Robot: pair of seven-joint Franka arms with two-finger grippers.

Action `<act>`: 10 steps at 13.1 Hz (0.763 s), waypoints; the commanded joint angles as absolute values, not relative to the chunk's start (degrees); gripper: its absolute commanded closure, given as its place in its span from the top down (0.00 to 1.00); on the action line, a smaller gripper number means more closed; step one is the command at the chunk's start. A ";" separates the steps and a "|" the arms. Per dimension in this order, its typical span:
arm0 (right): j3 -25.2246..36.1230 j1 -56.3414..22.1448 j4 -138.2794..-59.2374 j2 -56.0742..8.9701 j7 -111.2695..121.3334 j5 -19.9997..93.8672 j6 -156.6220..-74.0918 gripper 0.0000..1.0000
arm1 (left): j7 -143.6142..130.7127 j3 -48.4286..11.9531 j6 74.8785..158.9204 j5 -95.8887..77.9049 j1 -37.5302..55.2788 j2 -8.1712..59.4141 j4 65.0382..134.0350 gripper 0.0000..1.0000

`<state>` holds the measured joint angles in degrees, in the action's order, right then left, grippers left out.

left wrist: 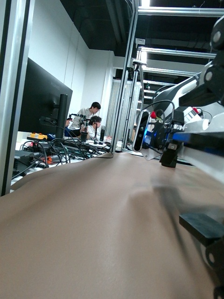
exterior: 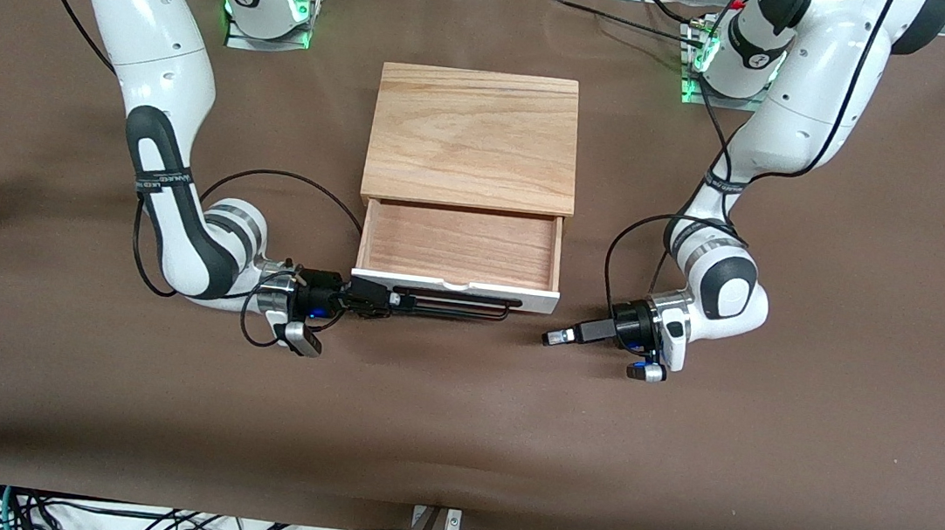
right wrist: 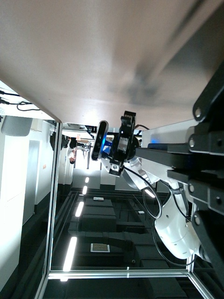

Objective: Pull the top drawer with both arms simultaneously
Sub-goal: 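Release the handle with the left gripper and draw it back sideways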

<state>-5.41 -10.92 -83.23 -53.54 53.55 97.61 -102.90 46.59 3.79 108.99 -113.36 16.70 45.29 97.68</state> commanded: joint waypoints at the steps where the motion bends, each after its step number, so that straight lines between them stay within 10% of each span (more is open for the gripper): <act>1: -5.45 -9.84 -78.31 -55.72 53.52 99.67 -99.23 0.00 | 47.20 3.95 109.78 -111.45 16.61 40.96 102.48 1.00; 10: -4.75 -10.98 -82.17 -54.14 55.98 98.70 -98.96 0.00 | 46.59 3.87 116.19 -107.77 15.04 34.21 109.85 1.00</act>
